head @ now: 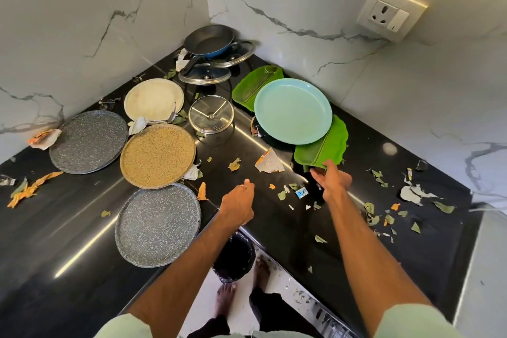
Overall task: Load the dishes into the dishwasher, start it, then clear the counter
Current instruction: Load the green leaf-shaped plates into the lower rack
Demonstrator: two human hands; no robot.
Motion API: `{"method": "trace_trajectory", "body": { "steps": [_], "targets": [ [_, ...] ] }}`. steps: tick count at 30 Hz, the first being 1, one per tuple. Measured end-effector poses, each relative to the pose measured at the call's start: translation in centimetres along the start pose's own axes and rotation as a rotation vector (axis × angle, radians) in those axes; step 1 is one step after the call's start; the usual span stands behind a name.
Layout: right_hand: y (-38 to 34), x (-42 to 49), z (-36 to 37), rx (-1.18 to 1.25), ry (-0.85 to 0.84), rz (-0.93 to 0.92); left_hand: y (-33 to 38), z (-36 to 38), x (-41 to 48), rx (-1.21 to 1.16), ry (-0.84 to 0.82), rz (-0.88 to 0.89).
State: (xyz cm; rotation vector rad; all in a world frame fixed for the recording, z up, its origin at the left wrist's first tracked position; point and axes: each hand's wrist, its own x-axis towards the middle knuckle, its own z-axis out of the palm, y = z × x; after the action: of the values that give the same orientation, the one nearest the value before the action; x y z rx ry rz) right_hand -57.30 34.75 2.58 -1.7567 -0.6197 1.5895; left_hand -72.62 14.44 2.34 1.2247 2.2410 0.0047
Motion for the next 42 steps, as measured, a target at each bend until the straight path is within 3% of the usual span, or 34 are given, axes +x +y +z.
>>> {"method": "trace_trajectory", "body": {
  "steps": [4,8,10,15,17,21,23,25,29,31,34,38,42],
  "targets": [
    [0.7,-5.6,-0.7,-0.077,0.050,-0.184,0.2,-0.3,0.0,0.028,0.000,0.017],
    [1.9,-10.5,-1.6,-0.060,0.039,-0.224,0.4,-1.2,0.2,-0.052,-0.055,0.010],
    [2.8,-12.9,-2.0,-0.071,0.012,-0.235,0.7,-2.0,0.4,-0.302,-0.062,-0.035],
    [4.9,-17.1,-2.0,-0.135,-0.100,-0.349,1.9,-4.5,-0.1,-1.427,-0.275,-0.288],
    [5.3,-17.5,-1.3,-0.180,-0.194,-0.380,1.3,-4.9,0.0,-1.558,-0.197,-0.290],
    [4.3,-16.4,0.6,-0.312,-0.416,-0.422,-2.0,-5.1,0.2,-1.510,0.094,-0.282],
    [3.5,-13.9,2.1,-0.430,-0.374,-0.545,-4.1,-5.4,-0.1,-1.523,0.203,-0.303],
    [2.9,-10.3,3.9,-0.659,-0.308,-0.717,-6.1,-5.4,-0.5,-1.542,0.272,-0.334],
    [2.1,-3.5,7.7,-1.263,-0.467,-0.912,-8.3,-5.2,-1.7,-1.597,0.332,-0.356],
    [2.0,-1.6,8.8,-1.538,-0.521,-0.896,-8.6,-5.0,-2.2,-1.599,0.328,-0.333],
    [2.5,-0.7,8.2,-1.658,-0.556,-0.815,-8.7,-4.3,-2.4,-1.595,0.315,-0.332],
    [3.4,-1.7,4.8,-1.753,-0.381,-0.780,-7.9,-4.0,-2.1,-1.638,0.293,-0.361],
    [3.3,-2.4,1.2,-1.834,-0.310,-0.653,-6.5,-4.1,-1.4,-1.650,0.233,-0.355]
  ]
}}
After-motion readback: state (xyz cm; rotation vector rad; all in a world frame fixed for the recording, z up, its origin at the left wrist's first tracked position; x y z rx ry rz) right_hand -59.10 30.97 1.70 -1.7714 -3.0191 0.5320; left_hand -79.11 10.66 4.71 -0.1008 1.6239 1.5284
